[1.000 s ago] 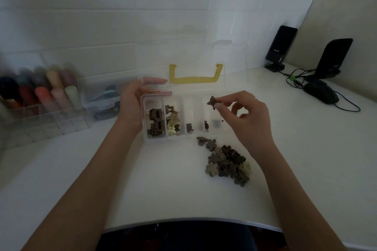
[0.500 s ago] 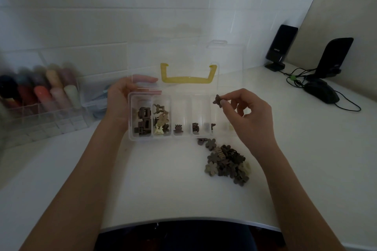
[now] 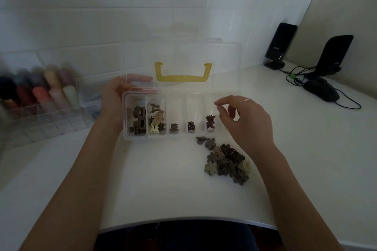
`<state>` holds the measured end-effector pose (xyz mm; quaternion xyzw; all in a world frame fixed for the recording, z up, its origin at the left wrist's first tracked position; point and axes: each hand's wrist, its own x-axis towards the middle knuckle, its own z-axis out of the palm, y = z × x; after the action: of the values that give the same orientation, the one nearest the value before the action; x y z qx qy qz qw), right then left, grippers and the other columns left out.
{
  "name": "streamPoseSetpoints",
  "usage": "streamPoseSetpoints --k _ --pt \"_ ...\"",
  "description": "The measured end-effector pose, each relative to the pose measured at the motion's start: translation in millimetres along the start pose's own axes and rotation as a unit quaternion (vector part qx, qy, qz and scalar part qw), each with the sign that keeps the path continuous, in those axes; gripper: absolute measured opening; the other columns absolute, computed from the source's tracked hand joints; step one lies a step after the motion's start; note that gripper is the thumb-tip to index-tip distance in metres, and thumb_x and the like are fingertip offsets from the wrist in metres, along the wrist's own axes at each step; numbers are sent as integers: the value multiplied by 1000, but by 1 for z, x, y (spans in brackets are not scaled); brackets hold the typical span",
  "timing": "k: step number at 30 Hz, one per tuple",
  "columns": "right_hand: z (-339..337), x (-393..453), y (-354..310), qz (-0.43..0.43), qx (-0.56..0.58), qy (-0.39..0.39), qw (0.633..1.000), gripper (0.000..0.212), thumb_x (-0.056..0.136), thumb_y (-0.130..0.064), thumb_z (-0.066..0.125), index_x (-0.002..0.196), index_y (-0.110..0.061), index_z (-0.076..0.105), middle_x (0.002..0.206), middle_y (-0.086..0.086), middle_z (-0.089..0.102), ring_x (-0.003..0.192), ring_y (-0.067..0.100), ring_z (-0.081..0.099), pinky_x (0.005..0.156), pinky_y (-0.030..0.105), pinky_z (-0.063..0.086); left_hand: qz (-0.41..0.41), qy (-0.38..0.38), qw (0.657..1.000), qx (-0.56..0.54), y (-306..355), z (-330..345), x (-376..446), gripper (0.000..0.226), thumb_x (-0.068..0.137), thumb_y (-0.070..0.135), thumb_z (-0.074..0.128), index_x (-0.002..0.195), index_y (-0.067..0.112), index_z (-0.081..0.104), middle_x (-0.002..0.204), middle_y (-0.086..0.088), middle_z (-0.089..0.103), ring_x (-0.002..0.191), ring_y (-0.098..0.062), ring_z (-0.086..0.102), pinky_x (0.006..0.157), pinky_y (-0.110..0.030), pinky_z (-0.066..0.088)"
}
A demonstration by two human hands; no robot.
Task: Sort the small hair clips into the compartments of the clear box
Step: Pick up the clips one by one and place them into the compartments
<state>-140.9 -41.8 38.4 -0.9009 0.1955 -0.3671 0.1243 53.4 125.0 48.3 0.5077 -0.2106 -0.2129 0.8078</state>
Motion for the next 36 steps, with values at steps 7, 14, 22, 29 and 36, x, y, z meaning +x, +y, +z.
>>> streamPoseSetpoints --k 7,14,22,29,36 --pt "2 -6 -13 -29 -230 -141 962 27 97 -28 41 117 -33 59 81 -5 66 59 16 47 45 21 22 -8 12 1000 2 2 6 -3 34 56 20 40 54 16 74 56 0 67 60 -18 62 67 -25 49" --pt "3 1 -13 54 -159 -182 969 18 93 -45 49 101 -33 59 75 -6 56 63 16 51 55 25 35 -10 11 1000 2 4 11 -6 32 52 21 40 47 17 71 51 2 64 53 -14 61 61 -21 48" --pt "-1 -2 -12 17 -27 -10 999 14 88 -43 55 91 -29 57 49 -3 51 42 12 48 46 26 41 3 7 1000 3 0 5 0 34 57 19 41 60 13 74 59 -5 68 59 -22 65 61 -24 52" --pt "10 -9 -32 -125 66 12 990 18 82 -26 67 101 -27 66 79 -18 53 76 0 49 50 17 42 5 -2 1000 4 -2 15 -5 33 57 18 41 56 16 74 56 -1 66 55 -17 63 59 -23 51" --pt "17 -5 -30 -128 51 -20 990 22 85 -29 64 107 -26 65 83 -12 55 80 5 50 53 23 47 14 -2 1000 3 -4 23 -8 33 58 17 41 59 13 74 51 1 64 50 -14 63 53 -19 50"
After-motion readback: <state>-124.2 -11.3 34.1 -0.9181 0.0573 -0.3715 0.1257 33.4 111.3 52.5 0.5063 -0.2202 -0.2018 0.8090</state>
